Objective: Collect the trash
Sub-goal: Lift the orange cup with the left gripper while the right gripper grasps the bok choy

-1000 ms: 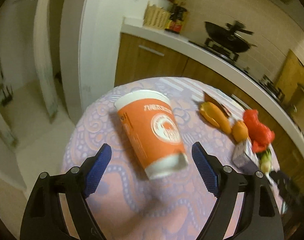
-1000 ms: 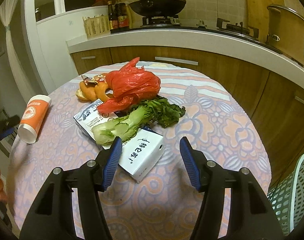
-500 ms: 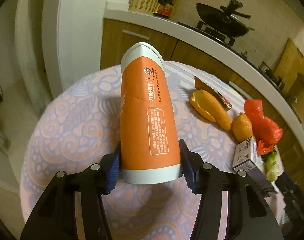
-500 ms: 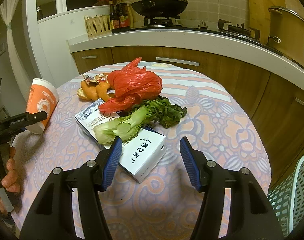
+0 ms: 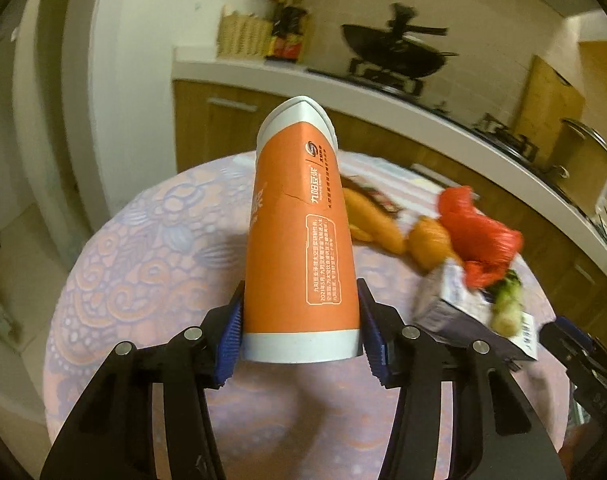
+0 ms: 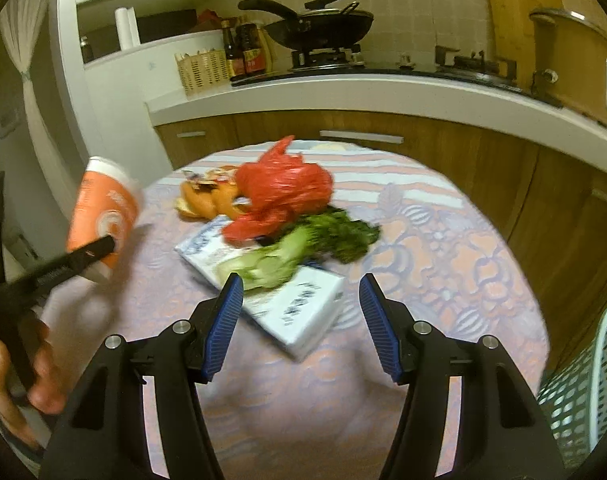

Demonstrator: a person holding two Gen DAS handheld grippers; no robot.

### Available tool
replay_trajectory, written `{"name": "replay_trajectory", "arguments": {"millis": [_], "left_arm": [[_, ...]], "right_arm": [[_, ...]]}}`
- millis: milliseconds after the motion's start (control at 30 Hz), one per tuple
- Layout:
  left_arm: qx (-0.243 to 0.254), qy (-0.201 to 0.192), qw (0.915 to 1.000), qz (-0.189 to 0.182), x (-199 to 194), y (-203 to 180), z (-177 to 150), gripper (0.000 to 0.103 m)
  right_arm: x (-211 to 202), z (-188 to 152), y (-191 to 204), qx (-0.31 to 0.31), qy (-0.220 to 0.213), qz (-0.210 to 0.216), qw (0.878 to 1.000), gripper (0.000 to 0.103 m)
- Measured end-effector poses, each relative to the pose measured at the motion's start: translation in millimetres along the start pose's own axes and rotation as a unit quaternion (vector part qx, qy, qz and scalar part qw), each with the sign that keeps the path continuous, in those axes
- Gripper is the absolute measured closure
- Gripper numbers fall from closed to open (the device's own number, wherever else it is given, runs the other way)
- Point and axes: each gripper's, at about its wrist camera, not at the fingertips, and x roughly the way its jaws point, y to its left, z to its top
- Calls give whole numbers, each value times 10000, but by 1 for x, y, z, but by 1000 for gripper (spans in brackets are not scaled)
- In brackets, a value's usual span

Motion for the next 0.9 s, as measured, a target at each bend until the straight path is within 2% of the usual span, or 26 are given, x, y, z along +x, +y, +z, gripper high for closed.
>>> {"name": "replay_trajectory", "arguments": {"millis": [100, 167, 267, 400, 500, 533, 567, 667, 700, 833, 900], "left_arm": [[177, -137, 9997, -43, -3, -13, -7, 54], [243, -108, 9996, -27, 1, -17, -12, 54], [288, -361, 9989, -23, -7, -17, -13, 54], [418, -367, 9985, -20, -8, -23, -15, 54], [438, -398, 9982, -42, -9, -24, -16, 54], [424, -394, 9983, -40, -9, -24, -16, 54], [405, -392, 9984, -40, -9, -23, -15, 54], [375, -395, 9985, -58, -11, -20, -16, 54], [385, -397, 9984, -66, -11, -21, -16, 54], [402, -430, 9979, -257, -17, -22, -16, 54], [281, -358, 9980, -432, -20, -22, -16, 54]], "right_arm": [[3, 7, 17, -18, 148, 119, 9998, 46], [13, 14, 27, 44, 335, 62, 9994, 46], [28, 20, 29, 366, 544, -39, 9978, 46], [46, 25, 27, 589, 607, -364, 9958, 46], [52, 27, 32, 456, 615, -586, 9953, 47], [54, 27, 37, 352, 641, -687, 9950, 54], [56, 27, 40, 287, 701, -670, 9949, 54], [52, 24, 42, 212, 713, -691, 9948, 59], [50, 24, 39, 235, 720, -614, 9952, 62], [28, 20, 31, 229, 540, -332, 9977, 63], [15, 19, 28, 183, 399, -455, 9980, 63]]}}
